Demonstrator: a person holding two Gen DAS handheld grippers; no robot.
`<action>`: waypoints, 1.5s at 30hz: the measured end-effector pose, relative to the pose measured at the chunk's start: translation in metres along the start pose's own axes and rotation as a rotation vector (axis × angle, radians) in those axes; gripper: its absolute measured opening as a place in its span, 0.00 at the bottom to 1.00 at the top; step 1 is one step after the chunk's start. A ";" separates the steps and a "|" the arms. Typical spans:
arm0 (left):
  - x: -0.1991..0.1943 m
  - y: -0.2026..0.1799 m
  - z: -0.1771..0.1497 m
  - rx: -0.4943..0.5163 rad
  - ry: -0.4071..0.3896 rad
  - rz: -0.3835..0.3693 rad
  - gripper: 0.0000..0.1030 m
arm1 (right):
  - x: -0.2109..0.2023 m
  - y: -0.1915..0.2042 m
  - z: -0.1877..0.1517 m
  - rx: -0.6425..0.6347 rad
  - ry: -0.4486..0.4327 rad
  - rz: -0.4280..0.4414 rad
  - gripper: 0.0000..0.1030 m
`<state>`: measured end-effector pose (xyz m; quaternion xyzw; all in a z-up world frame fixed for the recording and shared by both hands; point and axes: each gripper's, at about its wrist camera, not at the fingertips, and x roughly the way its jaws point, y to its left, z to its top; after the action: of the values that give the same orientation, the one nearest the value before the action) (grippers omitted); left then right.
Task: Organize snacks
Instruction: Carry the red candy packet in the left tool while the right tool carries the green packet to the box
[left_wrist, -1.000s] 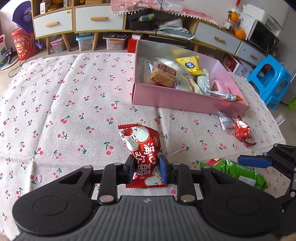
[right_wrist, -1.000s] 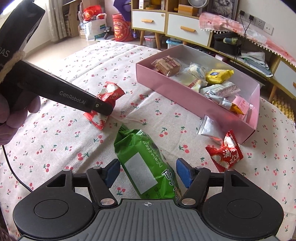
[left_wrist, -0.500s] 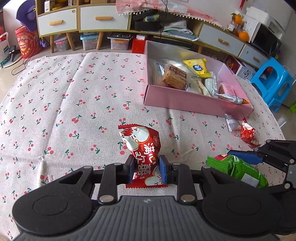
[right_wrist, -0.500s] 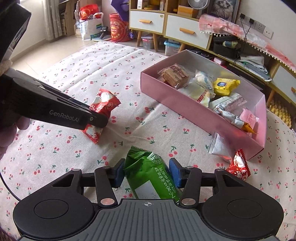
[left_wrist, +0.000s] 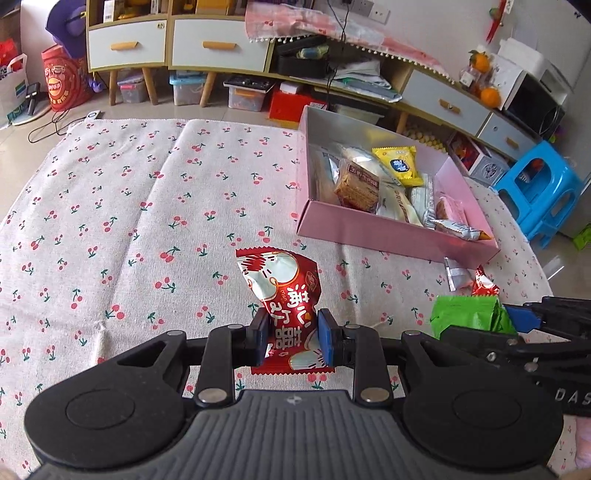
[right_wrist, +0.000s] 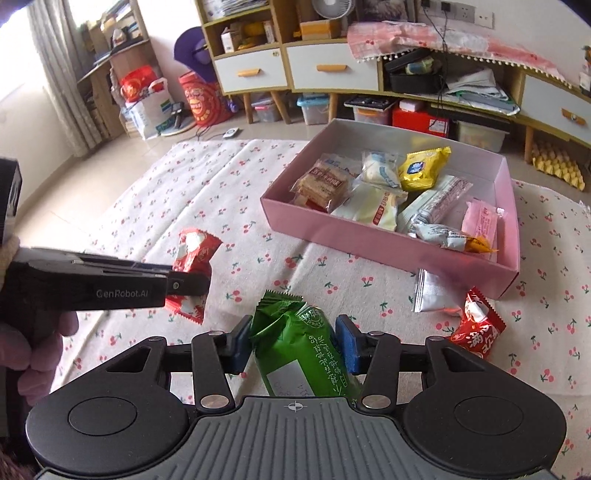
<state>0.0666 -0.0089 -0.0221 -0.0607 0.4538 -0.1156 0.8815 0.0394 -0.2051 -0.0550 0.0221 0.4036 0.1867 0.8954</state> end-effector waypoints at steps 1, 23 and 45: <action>-0.001 -0.001 0.002 -0.002 -0.003 -0.005 0.24 | -0.005 -0.004 0.003 0.028 -0.012 0.001 0.45; 0.061 -0.038 0.098 0.005 -0.125 -0.084 0.24 | 0.033 -0.129 0.108 0.380 -0.145 -0.209 0.45; 0.104 -0.045 0.107 0.112 -0.154 -0.019 0.55 | 0.089 -0.154 0.135 0.313 -0.176 -0.258 0.58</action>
<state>0.2052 -0.0791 -0.0318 -0.0243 0.3771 -0.1445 0.9145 0.2404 -0.3018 -0.0574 0.1251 0.3474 0.0032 0.9293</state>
